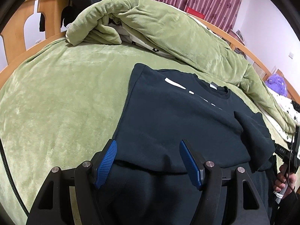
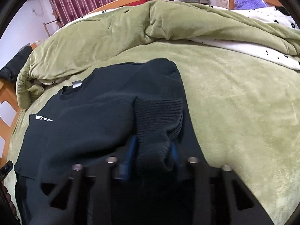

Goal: Fold small clothes

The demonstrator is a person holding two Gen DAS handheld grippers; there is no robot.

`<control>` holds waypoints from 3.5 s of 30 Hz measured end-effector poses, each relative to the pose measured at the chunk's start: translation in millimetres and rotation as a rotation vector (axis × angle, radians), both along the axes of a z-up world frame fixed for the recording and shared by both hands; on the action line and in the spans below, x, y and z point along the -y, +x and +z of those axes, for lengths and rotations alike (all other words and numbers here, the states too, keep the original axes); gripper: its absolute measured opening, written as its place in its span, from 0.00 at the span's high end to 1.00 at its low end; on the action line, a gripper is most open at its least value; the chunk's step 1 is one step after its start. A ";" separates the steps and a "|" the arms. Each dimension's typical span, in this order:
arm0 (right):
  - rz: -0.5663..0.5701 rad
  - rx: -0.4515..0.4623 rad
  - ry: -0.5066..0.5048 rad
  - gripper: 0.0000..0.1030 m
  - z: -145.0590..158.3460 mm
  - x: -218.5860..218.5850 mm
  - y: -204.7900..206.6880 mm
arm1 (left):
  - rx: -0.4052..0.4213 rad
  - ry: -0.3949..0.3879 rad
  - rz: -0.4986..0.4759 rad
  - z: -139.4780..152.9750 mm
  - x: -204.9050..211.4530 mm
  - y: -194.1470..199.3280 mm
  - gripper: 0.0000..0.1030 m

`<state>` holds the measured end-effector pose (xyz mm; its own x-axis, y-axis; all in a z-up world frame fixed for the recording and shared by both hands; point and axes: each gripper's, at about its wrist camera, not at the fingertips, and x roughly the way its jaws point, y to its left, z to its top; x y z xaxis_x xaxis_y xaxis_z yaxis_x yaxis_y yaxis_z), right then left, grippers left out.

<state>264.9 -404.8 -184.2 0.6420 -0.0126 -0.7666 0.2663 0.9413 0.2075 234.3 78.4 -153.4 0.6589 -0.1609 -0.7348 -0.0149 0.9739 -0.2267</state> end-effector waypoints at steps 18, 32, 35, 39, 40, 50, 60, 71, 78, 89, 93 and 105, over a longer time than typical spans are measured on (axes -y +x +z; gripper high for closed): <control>0.053 -0.026 -0.230 0.77 61.8 -58.3 -19.8 | 0.044 -0.083 0.012 24.1 -22.4 -18.7 0.33; 0.053 -0.022 -0.229 0.91 51.2 -63.2 -32.3 | 0.044 -0.081 0.009 21.4 -27.6 -22.2 0.33; 0.068 0.017 -0.221 0.91 62.6 -71.7 -34.5 | 0.044 -0.091 0.009 22.9 -28.3 -22.4 0.33; 0.095 0.064 -0.157 0.91 94.8 -94.2 -31.3 | 0.052 -0.088 0.003 27.4 -29.5 -27.6 0.33; 0.103 0.076 -0.140 0.91 102.6 -100.9 -29.6 | 0.056 -0.086 0.004 28.8 -30.5 -28.3 0.33; 0.301 0.190 -0.050 0.91 163.7 -231.6 5.2 | 0.125 -0.012 0.064 40.0 -66.7 -52.8 0.32; 0.435 0.101 -0.045 0.91 100.4 -324.8 32.3 | 0.093 -0.027 0.112 22.3 -111.9 -56.4 0.32; 0.521 -0.015 0.037 0.52 45.1 -329.2 19.0 | 0.084 -0.024 0.060 21.2 -84.2 -41.9 0.32; 0.431 0.094 0.010 0.52 76.4 -242.2 -13.9 | 0.070 0.037 -0.022 15.4 -34.0 -31.3 0.32; 0.186 0.062 -0.145 0.62 53.8 -92.1 -32.0 | 0.067 0.166 -0.090 9.7 32.5 -21.5 0.32; 0.132 0.047 -0.136 0.63 31.1 -59.3 -36.3 | 0.058 0.189 -0.103 5.3 49.8 -14.9 0.32; 0.124 0.019 -0.172 0.63 -5.3 -31.3 -38.5 | 0.029 0.162 -0.136 -7.8 68.1 3.8 0.32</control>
